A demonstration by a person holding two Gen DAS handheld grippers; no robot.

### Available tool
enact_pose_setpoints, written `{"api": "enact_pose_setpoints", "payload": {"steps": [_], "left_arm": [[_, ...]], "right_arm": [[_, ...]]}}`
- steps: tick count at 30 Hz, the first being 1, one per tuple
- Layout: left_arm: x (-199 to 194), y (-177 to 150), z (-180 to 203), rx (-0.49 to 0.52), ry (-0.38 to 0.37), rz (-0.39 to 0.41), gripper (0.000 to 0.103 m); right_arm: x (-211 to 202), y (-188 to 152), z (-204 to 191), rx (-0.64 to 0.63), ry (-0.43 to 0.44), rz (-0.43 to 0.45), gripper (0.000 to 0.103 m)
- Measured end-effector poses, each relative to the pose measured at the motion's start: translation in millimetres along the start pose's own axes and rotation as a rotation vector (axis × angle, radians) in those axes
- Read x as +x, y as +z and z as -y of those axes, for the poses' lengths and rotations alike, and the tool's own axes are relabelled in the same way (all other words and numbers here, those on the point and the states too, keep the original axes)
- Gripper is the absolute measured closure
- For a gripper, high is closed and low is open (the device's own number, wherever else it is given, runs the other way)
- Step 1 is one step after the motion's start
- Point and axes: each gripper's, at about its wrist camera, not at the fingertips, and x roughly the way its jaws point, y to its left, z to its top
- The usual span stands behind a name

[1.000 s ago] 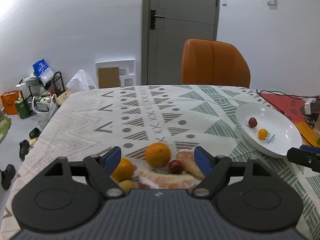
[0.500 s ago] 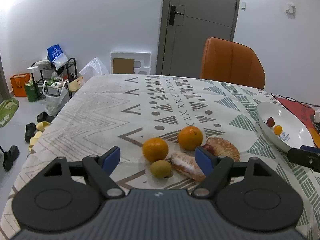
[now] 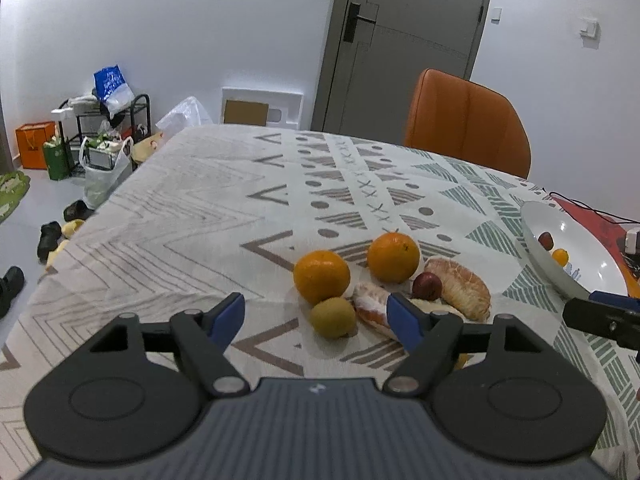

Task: Organize fruits
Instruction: 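Grasp a yellow-green fruit with the left tool while the right tool grasps the netted fruit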

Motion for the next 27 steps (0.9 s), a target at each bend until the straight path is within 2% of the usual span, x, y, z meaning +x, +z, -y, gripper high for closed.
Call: {"api": "enact_pose_setpoints", "payload": {"steps": [2,8,10,13,15,18,19,21,27], "left_arm": [[2.8,-2.3,-0.6,-0.002,-0.004,-0.005,0.030],[15.5,-6.2,-4.5,-0.033,-0.012,-0.044,0.048],[16.0,-6.8,-4.9,-0.028,-0.007,-0.032,0.051],[18.3,-5.3,-4.7,-0.033,-0.021,-0.030,0.061],[19.0,-4.2,-5.3,-0.030,-0.040,-0.035,0.078],[19.9,-2.6,-6.4,-0.033,-0.058,-0.046,0.078],[19.3,-2.1,-8.6,-0.041,-0.061,-0.049,0.078],[17.0,-1.8,-12.4,-0.046,-0.042,-0.039,0.078],[11.5,-0.3,-24.5,-0.066,-0.007,-0.023,0.078]], "right_arm": [[2.3,-0.7,0.2,0.000,0.001,-0.006,0.000],[13.1,0.0,-1.5,-0.016,0.007,-0.025,0.000],[18.7,1.0,-2.5,-0.027,0.010,-0.031,0.000],[26.3,3.5,-5.0,-0.042,0.021,-0.038,0.001],[31.0,5.9,-7.7,-0.058,0.033,-0.041,0.006],[38.6,8.9,-11.9,-0.086,0.044,-0.049,0.010],[41.3,9.8,-13.0,-0.093,0.046,-0.054,0.016],[47.3,11.3,-13.7,-0.102,0.058,-0.064,0.022],[60.4,12.6,-16.0,-0.126,0.064,-0.085,0.031]]}}
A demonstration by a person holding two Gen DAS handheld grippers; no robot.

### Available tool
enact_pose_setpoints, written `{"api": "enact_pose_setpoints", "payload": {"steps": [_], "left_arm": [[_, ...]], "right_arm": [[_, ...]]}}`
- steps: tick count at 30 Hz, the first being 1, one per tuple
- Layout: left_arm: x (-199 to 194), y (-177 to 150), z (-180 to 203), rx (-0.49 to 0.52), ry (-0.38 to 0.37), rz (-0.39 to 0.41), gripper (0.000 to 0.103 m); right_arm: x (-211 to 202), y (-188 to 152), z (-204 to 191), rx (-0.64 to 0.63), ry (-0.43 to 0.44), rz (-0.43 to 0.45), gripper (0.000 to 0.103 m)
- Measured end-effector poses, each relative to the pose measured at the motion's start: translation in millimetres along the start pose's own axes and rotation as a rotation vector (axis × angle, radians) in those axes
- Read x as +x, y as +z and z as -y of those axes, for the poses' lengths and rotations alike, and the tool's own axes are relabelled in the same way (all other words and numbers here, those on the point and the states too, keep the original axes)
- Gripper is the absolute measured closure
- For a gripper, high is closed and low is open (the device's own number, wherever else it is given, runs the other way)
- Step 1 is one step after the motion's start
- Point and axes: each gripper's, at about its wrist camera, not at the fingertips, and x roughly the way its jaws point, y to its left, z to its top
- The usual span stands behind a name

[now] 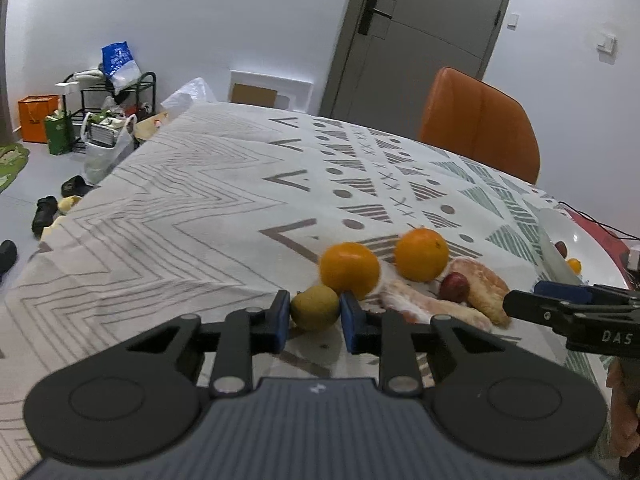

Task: Organize fruits
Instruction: 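Grasp a yellow-green fruit with the left tool while the right tool grasps the netted fruit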

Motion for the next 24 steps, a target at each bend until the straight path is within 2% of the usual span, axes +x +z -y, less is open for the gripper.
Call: {"api": "enact_pose_setpoints", "payload": {"steps": [11,19,21,24], "left_arm": [[-8.3,3.6,-15.9,-0.027,0.045,0.036,0.078],[-8.8,1.9,-21.4,-0.035,0.056,0.033,0.078],[-9.5,1.6,-21.1,-0.032,0.052,0.034,0.078],[-9.3,2.4,-17.7,-0.029,0.041,0.034,0.078]], "right_arm": [[18.4,4.1,-11.5,-0.072,0.006,-0.032,0.050],[26.9,3.9,-28.5,-0.182,-0.037,-0.025,0.054],[25.9,3.6,-29.7,-0.199,-0.035,-0.024,0.064],[22.9,4.1,-30.5,-0.208,-0.034,-0.028,0.068]]}}
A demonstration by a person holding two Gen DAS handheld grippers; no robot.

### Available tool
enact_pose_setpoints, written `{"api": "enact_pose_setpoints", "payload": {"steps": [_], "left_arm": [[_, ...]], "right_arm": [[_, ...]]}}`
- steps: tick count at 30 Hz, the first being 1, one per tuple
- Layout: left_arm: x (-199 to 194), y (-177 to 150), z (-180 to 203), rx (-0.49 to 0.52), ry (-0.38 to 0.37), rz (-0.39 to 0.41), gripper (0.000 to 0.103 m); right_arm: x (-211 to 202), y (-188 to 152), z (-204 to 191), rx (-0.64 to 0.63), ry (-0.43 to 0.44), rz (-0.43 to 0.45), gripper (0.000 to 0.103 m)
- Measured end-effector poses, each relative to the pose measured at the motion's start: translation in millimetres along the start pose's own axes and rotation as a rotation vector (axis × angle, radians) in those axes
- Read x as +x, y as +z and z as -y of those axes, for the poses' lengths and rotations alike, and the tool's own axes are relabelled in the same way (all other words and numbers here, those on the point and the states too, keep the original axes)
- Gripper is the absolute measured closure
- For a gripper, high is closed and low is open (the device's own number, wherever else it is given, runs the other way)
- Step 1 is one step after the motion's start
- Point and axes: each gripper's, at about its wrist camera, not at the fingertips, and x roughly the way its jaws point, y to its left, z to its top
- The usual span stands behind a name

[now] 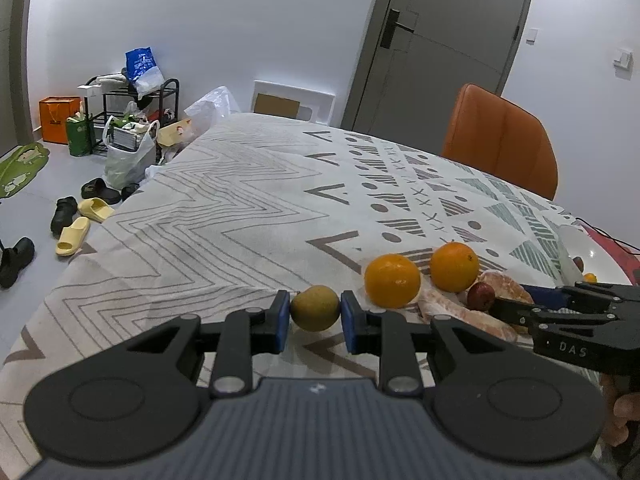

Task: Organize fruits
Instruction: 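Grasp a yellow-green fruit with the left tool while the right tool grasps the netted fruit, then lower the netted fruit into the plate with the right tool while the left tool releases its fruit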

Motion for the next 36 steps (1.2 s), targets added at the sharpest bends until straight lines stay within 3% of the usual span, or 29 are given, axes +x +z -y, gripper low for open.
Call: {"api": "enact_pose_setpoints", "payload": {"steps": [18,36], "left_arm": [[-3.0,4.2,36.3,0.069,-0.089,-0.003,0.078],[4.6,17.7,95.8,0.169,-0.165,0.015,0.078]], "right_arm": [[-48.0,-16.5,39.4,0.177,-0.042,0.074,0.069],[-88.5,-28.9,77.9,0.263,-0.126,0.155,0.069]]}}
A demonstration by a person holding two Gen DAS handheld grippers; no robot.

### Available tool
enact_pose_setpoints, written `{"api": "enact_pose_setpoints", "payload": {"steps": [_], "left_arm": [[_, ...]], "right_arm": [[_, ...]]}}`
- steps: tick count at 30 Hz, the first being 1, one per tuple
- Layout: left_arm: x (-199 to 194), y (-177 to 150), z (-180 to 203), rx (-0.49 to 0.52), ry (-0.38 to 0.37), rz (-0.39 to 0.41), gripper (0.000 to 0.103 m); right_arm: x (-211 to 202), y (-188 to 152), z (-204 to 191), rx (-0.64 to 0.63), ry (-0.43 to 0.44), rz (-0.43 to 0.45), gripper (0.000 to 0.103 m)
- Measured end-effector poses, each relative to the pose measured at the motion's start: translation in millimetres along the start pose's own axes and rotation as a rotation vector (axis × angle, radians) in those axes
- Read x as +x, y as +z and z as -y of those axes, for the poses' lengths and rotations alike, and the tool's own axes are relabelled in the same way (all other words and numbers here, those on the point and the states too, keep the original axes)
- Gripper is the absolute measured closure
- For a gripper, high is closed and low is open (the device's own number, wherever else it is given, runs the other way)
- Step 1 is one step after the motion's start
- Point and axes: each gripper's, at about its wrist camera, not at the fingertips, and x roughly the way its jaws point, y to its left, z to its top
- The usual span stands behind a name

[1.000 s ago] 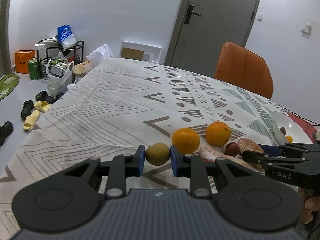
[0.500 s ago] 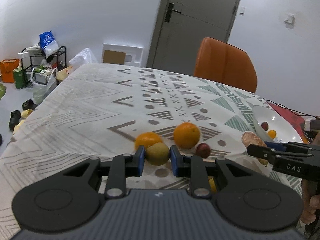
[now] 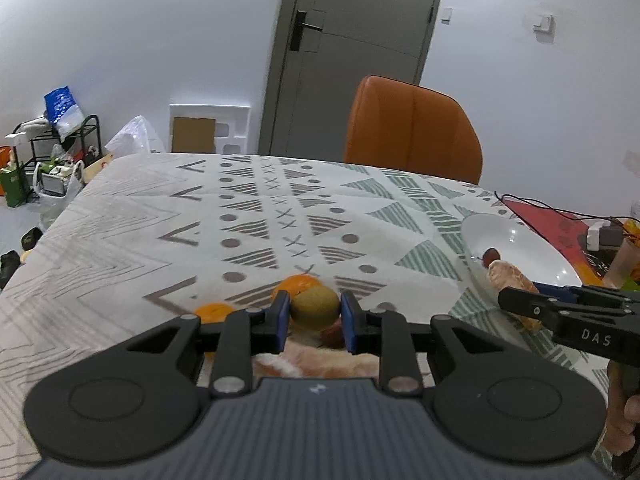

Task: Organize fruits
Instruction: 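Lower the netted fruit into the plate with the right tool while the left tool releases its fruit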

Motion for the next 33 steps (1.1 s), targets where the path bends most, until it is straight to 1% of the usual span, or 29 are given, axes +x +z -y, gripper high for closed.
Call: {"api": "enact_pose_setpoints", "payload": {"steps": [7,13,21,33], "left_arm": [[9.5,7.2,25.7,0.046,-0.042,-0.001,0.078],[16.6,13.1,47.6,0.091,-0.073,0.007,0.078],[25.3,19.4,72.7,0.143,-0.101,0.007,0.078],[38.7,23.6,110.2,0.198,-0.135,0.008,0.078]], "right_arm": [[-12.5,-0.9,24.2,0.035,-0.052,0.026,0.069],[-19.2,-6.8,42.4,0.065,-0.105,0.030,0.069],[-26.1,-13.5,69.3,0.112,-0.158,0.043,0.069],[-32.3,-16.3,100.1,0.145,-0.242,0.075,0.068]]}}
